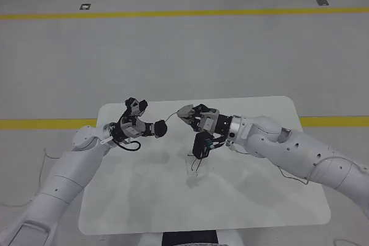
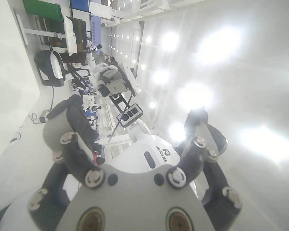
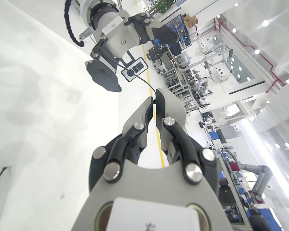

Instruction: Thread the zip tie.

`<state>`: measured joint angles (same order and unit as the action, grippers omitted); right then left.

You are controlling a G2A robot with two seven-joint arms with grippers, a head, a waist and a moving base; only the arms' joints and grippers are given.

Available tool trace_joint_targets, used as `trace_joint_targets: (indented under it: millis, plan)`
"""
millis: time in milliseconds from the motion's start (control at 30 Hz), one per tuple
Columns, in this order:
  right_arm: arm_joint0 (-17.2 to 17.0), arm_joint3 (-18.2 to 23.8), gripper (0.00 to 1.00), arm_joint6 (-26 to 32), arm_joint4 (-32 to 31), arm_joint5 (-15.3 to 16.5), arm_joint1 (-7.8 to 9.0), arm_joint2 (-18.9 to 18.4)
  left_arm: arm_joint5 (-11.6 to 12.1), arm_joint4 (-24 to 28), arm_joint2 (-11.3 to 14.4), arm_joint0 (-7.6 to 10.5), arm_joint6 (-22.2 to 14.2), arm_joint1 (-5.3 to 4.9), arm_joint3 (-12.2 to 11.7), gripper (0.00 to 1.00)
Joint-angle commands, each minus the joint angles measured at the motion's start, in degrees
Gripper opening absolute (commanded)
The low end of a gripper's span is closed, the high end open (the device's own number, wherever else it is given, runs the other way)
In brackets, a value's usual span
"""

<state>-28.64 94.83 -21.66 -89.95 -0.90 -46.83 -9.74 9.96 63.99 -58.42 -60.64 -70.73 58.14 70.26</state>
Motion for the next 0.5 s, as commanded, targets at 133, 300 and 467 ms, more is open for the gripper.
trace_joint_targets:
  millis: [133,300,467]
  plan:
    - [0.0,0.0,0.00,0.0,0.0,0.0,0.02,0.0,-0.3,-0.2,0.1,-0.74,2.1,0.12,1.2,1.00]
    - [-2.7,0.5,0.00,2.3,0.4,0.5,-0.35,-2.1,-0.6,-0.3,0.3,-1.48,2.5,0.42,1.8,1.00]
    - [-3.5,1.0,0.00,4.8,0.0,1.5,-0.59,-3.4,-0.7,-0.4,0.8,-1.66,2.3,0.80,2.0,1.00]
